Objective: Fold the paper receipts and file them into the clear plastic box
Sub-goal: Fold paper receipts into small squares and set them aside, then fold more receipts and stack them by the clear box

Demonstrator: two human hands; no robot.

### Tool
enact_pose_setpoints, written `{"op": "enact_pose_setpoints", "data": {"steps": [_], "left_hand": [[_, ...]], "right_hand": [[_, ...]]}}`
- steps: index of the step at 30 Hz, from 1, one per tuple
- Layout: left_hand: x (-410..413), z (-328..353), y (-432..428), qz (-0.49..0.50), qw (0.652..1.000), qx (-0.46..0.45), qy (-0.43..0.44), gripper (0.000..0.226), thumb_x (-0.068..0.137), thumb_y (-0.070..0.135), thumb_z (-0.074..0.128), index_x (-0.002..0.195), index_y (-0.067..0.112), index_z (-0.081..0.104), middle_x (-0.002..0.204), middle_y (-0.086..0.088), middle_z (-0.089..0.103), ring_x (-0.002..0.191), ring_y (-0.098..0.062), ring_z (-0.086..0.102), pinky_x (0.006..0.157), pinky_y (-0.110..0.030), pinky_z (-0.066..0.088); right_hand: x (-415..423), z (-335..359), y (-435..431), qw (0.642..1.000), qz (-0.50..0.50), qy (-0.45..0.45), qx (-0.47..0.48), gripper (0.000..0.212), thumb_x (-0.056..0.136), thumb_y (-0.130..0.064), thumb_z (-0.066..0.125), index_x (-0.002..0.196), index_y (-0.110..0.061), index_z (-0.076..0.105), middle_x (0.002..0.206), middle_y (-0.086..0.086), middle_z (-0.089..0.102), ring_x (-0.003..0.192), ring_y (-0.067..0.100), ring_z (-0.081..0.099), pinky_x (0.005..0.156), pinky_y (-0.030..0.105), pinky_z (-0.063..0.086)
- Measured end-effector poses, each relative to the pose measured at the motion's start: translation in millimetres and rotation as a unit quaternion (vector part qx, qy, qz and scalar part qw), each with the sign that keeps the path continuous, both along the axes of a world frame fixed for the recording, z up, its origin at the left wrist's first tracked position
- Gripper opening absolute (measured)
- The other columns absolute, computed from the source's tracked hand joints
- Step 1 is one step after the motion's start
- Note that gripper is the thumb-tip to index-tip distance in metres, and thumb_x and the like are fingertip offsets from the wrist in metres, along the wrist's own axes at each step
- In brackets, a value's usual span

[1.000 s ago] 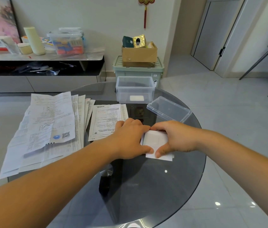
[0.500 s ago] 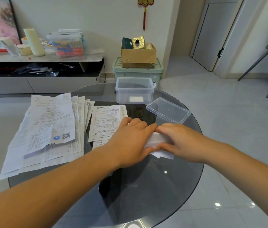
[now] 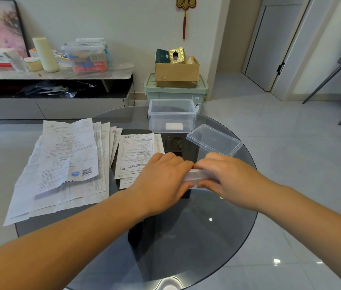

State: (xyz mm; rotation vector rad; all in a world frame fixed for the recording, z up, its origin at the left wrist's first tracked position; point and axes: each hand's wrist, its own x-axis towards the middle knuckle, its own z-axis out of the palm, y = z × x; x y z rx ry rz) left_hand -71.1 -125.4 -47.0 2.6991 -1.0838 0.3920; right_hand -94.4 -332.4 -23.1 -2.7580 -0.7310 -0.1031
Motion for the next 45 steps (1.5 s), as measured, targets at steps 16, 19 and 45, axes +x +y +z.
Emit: {"op": "enact_pose_setpoints", "data": {"steps": [16,19,45], "left_hand": [[0,0,-6,0.059,0.994,0.086,-0.018,0.046,0.1,0.058,0.033,0.132,0.025,0.039,0.115,0.003,0.061,0.097,-0.017,0.051,0.095,-0.038,0.034],[0,3,-8,0.056,0.994,0.093,-0.019,0.041,0.101,0.054,0.034,0.13,0.024,0.037,0.11,0.003,0.063,0.088,-0.016,0.048,0.091,-0.037,0.033],[166,73,44,0.122,0.93,-0.243,0.246,0.045,0.107,0.045,0.03,0.134,0.017,0.052,0.127,0.002,0.056,0.114,-0.014,0.051,0.089,-0.027,0.037]], "right_hand": [[3,-18,-1,0.998,-0.033,0.021,0.054,0.014,0.097,-0.039,0.059,0.095,-0.031,0.048,0.086,-0.014,0.052,0.078,0.005,0.052,0.065,0.019,0.04],[3,-18,0,0.997,-0.033,0.04,0.054,0.011,0.1,-0.036,0.055,0.097,-0.029,0.046,0.09,-0.014,0.05,0.081,0.005,0.051,0.067,0.02,0.04],[196,79,49,0.972,-0.107,-0.009,0.207,0.011,0.101,-0.026,0.055,0.093,-0.023,0.063,0.087,-0.004,0.059,0.081,0.015,0.054,0.064,0.028,0.04]]}}
